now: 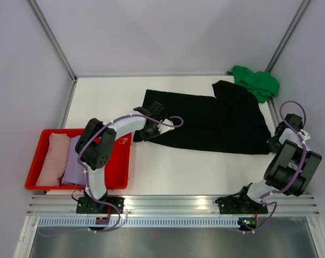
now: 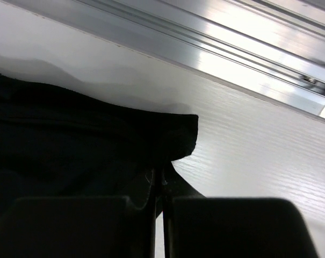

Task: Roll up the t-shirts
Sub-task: Fold the tshirt

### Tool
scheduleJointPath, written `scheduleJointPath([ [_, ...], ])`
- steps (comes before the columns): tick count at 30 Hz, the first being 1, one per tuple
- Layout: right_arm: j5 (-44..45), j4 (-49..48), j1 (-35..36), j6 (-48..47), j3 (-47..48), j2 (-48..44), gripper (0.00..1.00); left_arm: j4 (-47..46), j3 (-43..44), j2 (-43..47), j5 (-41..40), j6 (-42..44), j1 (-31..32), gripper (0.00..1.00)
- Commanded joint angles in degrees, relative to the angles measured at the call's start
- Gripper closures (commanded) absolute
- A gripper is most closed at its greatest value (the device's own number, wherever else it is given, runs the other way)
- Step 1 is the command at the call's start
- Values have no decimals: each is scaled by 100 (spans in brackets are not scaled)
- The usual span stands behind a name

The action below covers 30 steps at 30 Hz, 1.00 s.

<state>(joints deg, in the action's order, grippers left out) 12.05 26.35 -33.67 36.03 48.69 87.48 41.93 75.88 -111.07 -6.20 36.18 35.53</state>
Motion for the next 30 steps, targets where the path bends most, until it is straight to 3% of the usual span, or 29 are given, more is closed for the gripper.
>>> scheduleJointPath([
  [1,718,528,-78,-61,115,-345,100,359,-177,751,399,-260,120,98],
  [10,1272,1187,-184,-263,-227,-1040,100,1202,-1302,1745,1699,-630,911,98],
  [17,1405,1610,-254,-228,-342,-1505,100,1422,-2164,2335,2078,-604,1351,98],
  [19,1326,1698,-245,-106,-351,-1567,96,1537,-2191,2519,2210,-613,1351,87],
  [20,1343,1707,-245,-70,-351,-1602,89,1633,-2174,2581,2237,-621,1351,67],
  [21,1370,1759,-245,-44,-334,-1620,70,1669,-2130,2651,2263,-543,1351,53],
  [23,1554,1821,-245,-61,-167,-1673,54,1695,-1928,2827,2246,-472,1351,28],
  [24,1659,1917,-245,-61,34,-1673,45,1678,-1814,2853,2220,-481,1317,25],
  [30,1845,1849,148,-184,1044,-1611,41,1432,3,2179,1684,-1410,571,25],
])
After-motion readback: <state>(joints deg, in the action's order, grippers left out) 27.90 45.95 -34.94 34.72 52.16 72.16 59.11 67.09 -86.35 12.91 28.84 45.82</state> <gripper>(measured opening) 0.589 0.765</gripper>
